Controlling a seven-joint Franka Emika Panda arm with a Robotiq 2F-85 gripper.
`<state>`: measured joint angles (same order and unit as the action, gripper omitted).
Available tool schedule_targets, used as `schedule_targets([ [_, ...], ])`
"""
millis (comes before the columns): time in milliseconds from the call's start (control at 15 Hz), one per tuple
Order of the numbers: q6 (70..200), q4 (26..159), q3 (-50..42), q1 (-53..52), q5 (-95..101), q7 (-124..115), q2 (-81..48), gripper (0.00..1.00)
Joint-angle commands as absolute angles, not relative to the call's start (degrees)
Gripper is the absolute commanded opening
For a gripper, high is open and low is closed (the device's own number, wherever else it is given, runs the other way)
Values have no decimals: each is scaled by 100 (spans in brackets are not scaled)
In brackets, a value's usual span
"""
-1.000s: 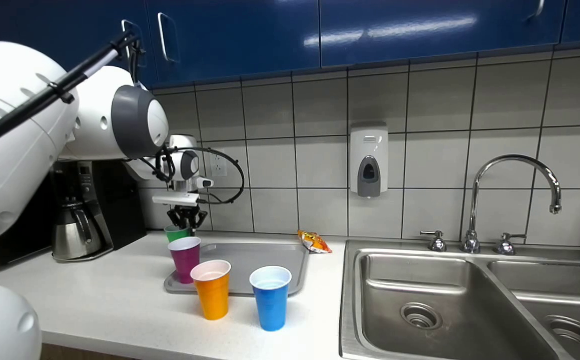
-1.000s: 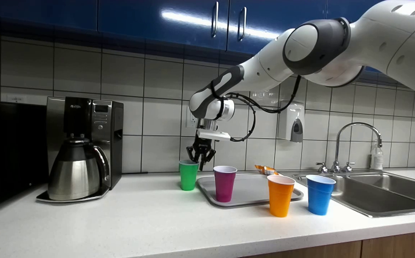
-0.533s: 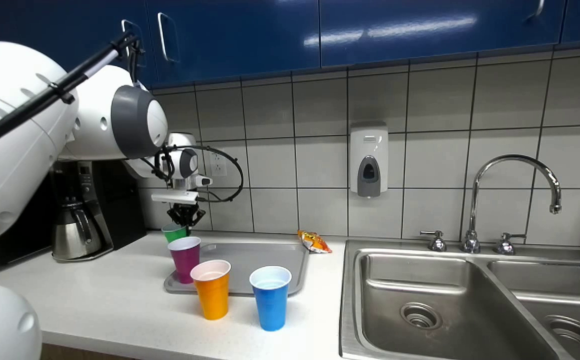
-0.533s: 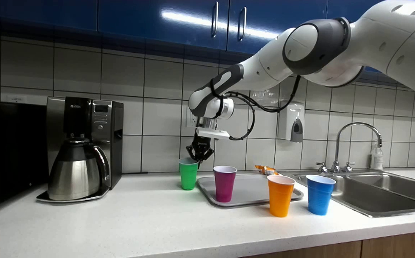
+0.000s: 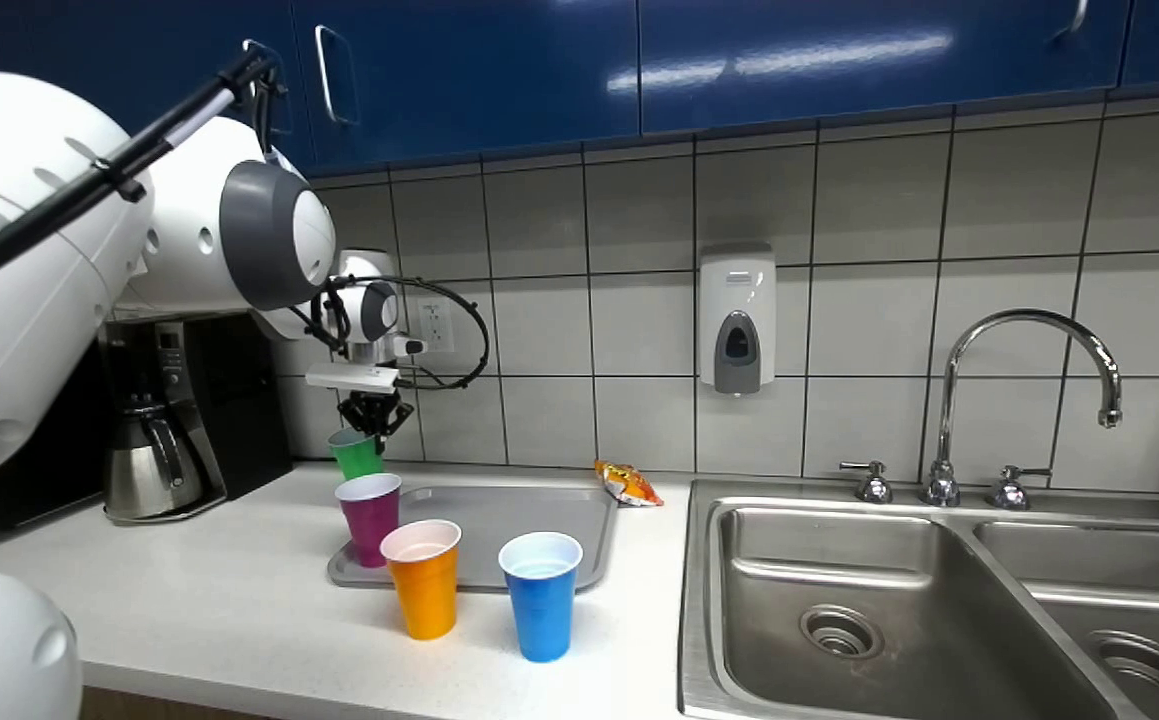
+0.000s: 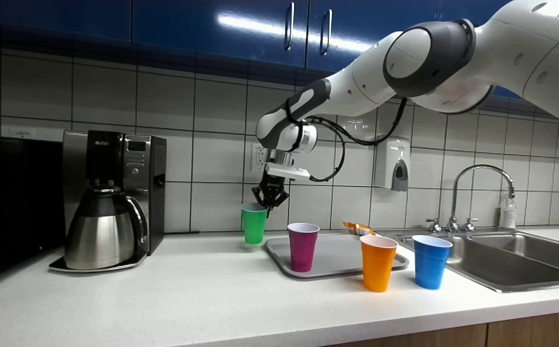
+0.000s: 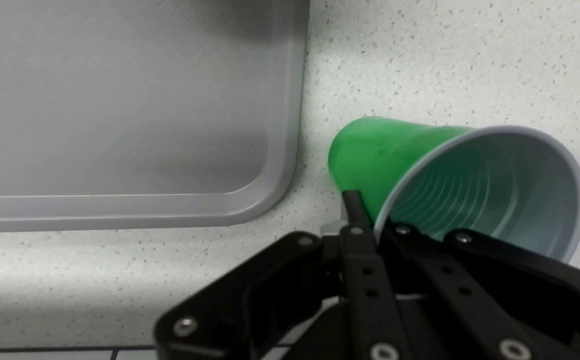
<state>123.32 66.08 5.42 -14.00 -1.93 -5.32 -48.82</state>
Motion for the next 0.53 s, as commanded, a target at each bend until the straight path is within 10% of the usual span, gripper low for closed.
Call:
schedule_targets([
  [0, 12272, 6922, 458, -1327, -110, -592, -4524, 1],
  [467, 12193, 6896, 194, -1159, -92, -713, -4549, 1],
])
